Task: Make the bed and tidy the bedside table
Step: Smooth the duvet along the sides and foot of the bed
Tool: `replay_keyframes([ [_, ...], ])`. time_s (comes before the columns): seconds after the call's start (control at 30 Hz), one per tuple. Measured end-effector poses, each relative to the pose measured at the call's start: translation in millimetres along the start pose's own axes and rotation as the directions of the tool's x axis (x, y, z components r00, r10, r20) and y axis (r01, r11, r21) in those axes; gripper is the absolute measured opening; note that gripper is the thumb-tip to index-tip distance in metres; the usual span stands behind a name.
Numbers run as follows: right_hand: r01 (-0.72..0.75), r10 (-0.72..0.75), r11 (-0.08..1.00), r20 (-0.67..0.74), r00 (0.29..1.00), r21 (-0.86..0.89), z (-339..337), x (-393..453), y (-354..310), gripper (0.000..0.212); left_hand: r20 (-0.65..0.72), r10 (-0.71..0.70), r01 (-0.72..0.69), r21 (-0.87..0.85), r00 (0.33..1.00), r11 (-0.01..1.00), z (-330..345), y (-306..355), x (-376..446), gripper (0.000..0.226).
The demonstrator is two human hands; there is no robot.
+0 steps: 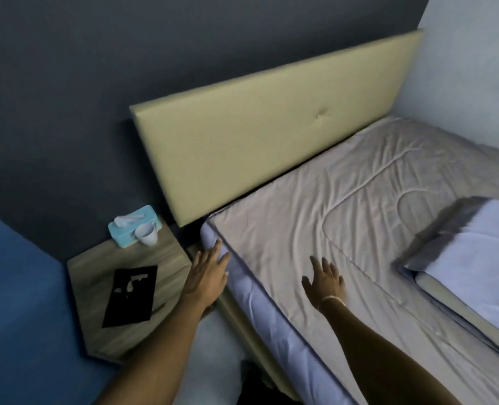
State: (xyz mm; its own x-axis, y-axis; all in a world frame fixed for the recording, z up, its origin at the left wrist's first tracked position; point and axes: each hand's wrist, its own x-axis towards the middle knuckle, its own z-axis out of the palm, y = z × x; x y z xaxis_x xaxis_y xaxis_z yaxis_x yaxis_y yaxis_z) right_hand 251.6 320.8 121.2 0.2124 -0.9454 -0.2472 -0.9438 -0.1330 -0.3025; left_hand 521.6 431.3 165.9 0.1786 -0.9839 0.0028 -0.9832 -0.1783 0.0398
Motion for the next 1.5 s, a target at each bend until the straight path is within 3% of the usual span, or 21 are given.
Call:
replay_keyframes([
  [0.4, -0.065, 0.064, 0.998, 0.068, 0.996, 0.008, 13.3, 136.0, -58.4, 0.068, 0.112, 0.016, -0.018, 0.013, 0.994, 1.000, 11.3, -81.1, 143.1, 0.053],
  [0.77, -0.327, 0.327, 0.940, 0.010, 0.945, 0.100, 40.7, 180.5, -96.2, 0.065, 0.211, 0.260, -0.268, 0.013, 0.942, 0.963, 37.9, -136.3, 261.7, 0.047],
  [0.93, -0.383, 0.383, 0.917, 0.023, 0.924, 0.112, 80.8, 210.3, -125.8, 0.064, 0.297, 0.331, -0.339, -0.025, 0.896, 0.940, 91.6, -168.5, 311.0, 0.046],
  [1.1, -0.307, 0.299, 0.945, 0.084, 0.951, 0.116, 140.3, 246.9, -157.8, 0.064, 0.427, 0.408, -0.415, -0.080, 0.807, 0.906, 171.1, -177.8, 334.8, 0.049],
  [1.23, -0.277, 0.262, 0.955, 0.131, 0.956, 0.110, 190.5, 279.3, -163.4, 0.066, 0.479, 0.469, -0.528, -0.012, 0.742, 0.849, 228.9, -185.8, 363.4, 0.052],
  [1.3, -0.271, 0.250, 0.954, 0.162, 0.954, 0.123, 220.4, 298.3, -157.2, 0.072, 0.459, 0.501, -0.569, 0.012, 0.734, 0.822, 261.9, -194.9, 380.0, 0.056],
  [1.4, -0.136, 0.110, 0.982, 0.184, 0.977, 0.134, 259.8, 311.2, -153.7, 0.084, 0.414, 0.551, -0.616, 0.031, 0.725, 0.787, 300.6, -207.9, 392.2, 0.068],
  [1.5, -0.095, 0.089, 0.995, 0.170, 0.981, 0.025, 294.6, 310.8, -159.8, 0.089, 0.412, 0.597, -0.673, 0.056, 0.688, 0.738, 325.1, -213.6, 394.4, 0.066],
])
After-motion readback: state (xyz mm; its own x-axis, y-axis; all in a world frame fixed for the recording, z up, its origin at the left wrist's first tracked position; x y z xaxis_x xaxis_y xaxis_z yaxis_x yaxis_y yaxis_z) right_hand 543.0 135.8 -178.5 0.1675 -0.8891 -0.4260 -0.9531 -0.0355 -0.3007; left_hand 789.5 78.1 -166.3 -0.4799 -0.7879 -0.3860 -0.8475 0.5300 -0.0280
